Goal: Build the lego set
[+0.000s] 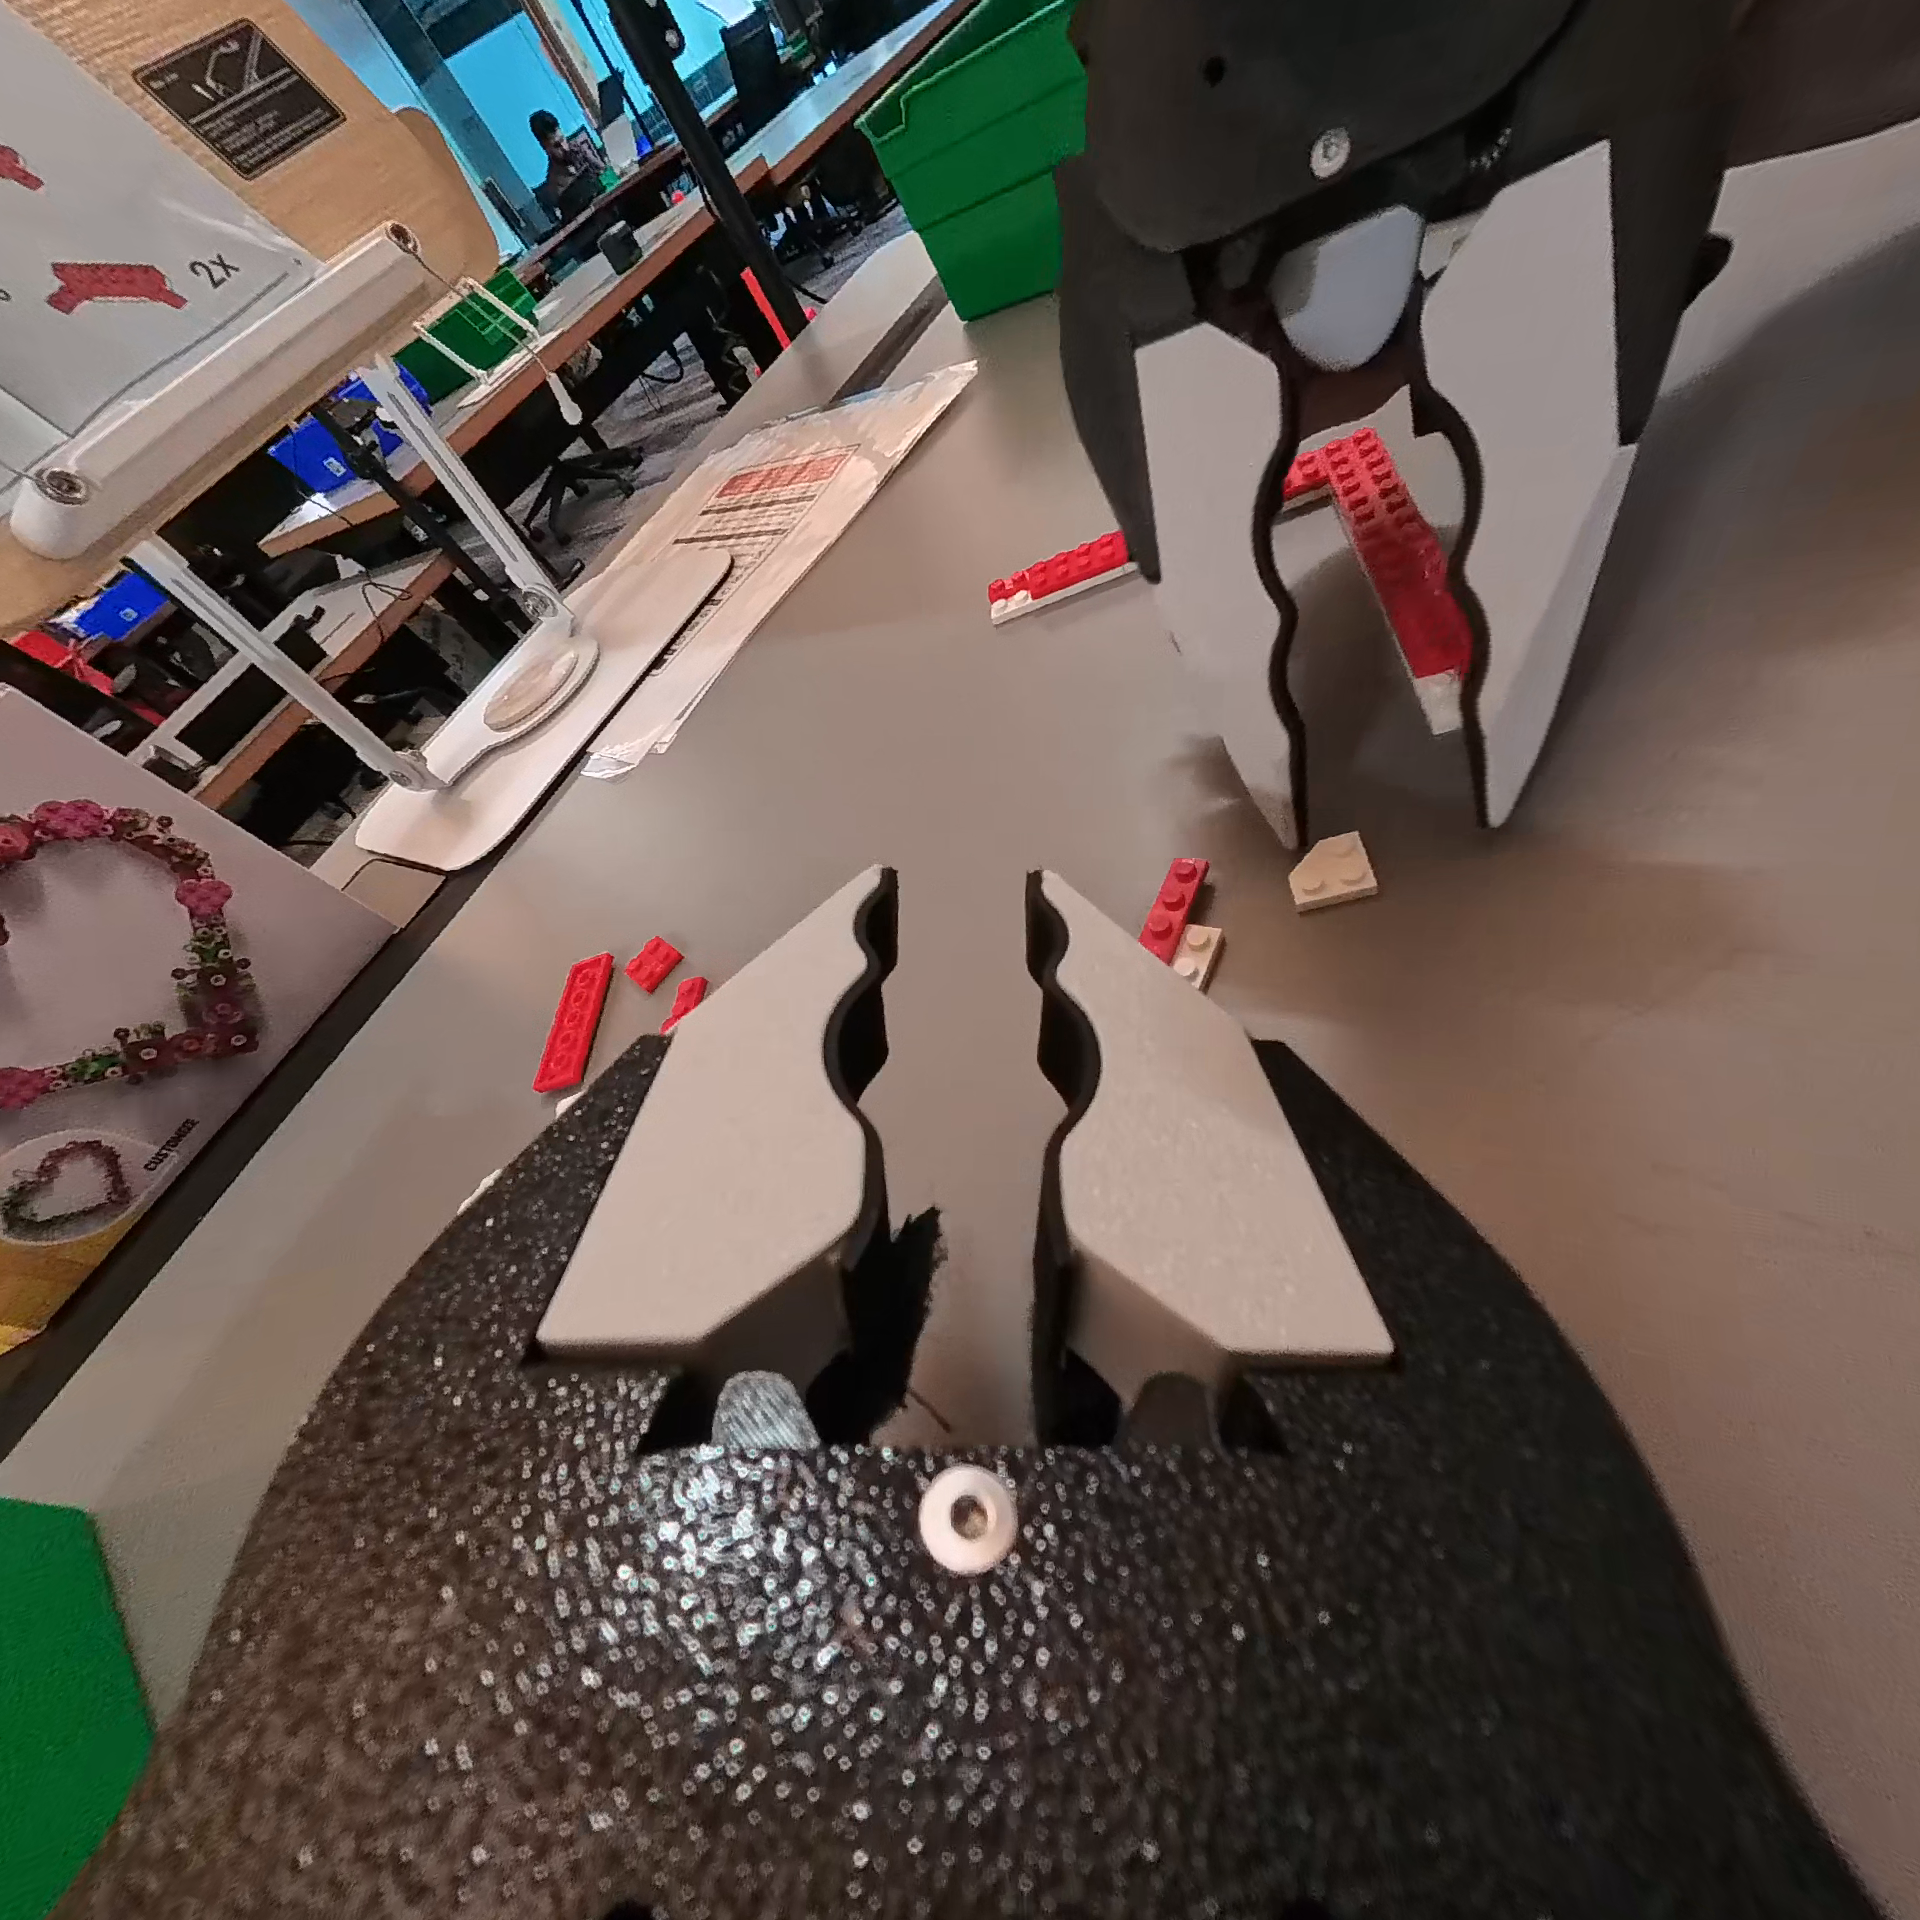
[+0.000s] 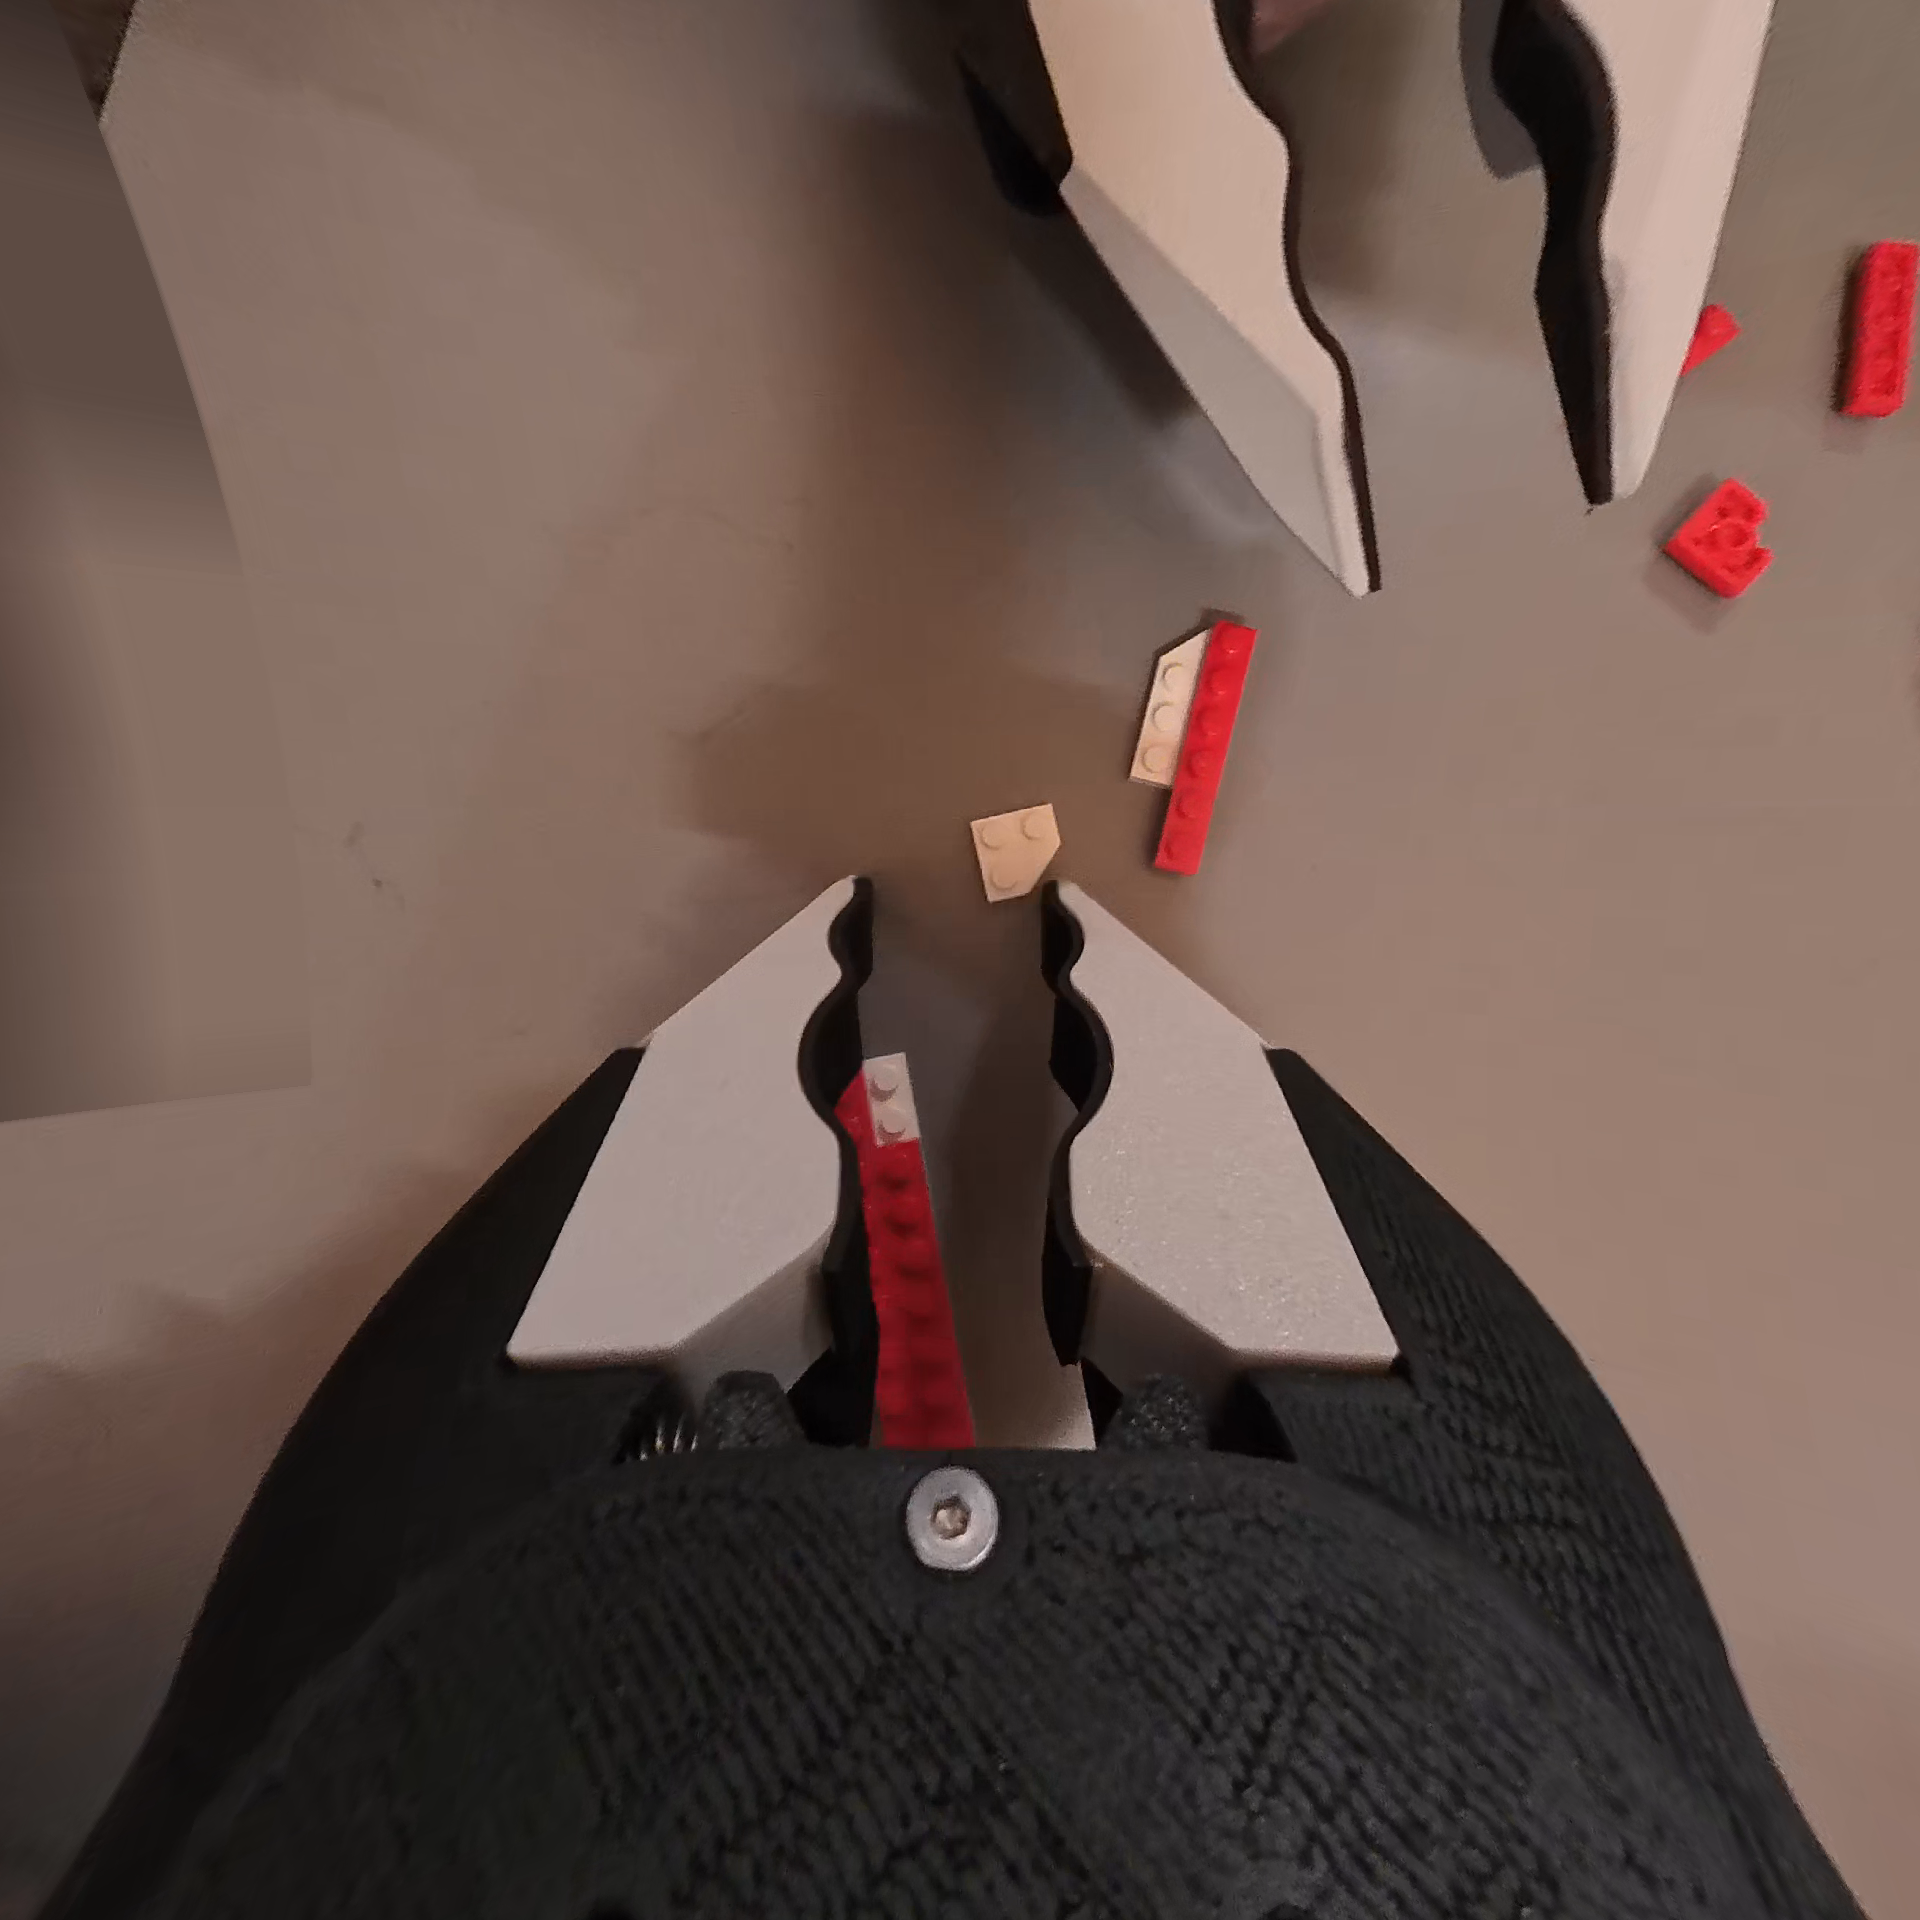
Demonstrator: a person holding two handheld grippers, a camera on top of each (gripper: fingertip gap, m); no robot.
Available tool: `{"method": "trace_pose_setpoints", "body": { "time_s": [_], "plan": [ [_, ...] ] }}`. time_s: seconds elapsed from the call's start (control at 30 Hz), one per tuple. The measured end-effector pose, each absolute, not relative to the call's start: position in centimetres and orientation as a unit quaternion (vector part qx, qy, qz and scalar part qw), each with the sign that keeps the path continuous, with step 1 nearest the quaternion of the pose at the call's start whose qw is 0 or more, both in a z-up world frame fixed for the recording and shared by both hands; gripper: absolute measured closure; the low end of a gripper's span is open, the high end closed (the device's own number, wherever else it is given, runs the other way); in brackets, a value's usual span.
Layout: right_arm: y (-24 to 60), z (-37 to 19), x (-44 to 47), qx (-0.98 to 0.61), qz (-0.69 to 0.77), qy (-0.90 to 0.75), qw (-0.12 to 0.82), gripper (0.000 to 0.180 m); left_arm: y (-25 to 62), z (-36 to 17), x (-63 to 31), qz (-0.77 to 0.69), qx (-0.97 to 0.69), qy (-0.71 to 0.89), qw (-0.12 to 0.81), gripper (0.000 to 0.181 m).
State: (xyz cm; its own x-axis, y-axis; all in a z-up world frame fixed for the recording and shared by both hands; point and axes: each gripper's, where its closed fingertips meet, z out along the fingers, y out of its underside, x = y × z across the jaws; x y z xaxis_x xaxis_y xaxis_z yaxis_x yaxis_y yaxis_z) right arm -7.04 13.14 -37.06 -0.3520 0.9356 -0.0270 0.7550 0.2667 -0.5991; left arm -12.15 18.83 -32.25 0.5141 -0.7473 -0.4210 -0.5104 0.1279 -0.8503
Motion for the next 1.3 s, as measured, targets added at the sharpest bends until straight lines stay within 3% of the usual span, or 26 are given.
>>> {"method": "trace_pose_setpoints", "body": {
  "time_s": [0.17, 0.37, 0.7, 1.3],
  "plan": [
    [11.5, -36.9, -6.5, -0.533, 0.294, -0.783, 0.131, 0.151, 18.8, -32.4, -12.1, -0.101, -0.653, 0.485, 0.573, 0.159],
    [12.5, -36.1, -8.0, -0.523, 0.295, -0.776, 0.191, 0.145, 18.8, -32.5, -12.1, -0.100, -0.653, 0.487, 0.571, 0.159],
    [11.9, -36.9, -8.1, -0.515, 0.292, -0.786, 0.178, 0.140, 18.7, -32.7, -12.0, -0.099, -0.653, 0.492, 0.568, 0.159],
    [11.9, -37.1, -6.9, -0.521, 0.277, -0.793, 0.154, 0.153, 18.6, -32.9, -12.0, -0.095, -0.654, 0.497, 0.562, 0.160]
  ]
}}
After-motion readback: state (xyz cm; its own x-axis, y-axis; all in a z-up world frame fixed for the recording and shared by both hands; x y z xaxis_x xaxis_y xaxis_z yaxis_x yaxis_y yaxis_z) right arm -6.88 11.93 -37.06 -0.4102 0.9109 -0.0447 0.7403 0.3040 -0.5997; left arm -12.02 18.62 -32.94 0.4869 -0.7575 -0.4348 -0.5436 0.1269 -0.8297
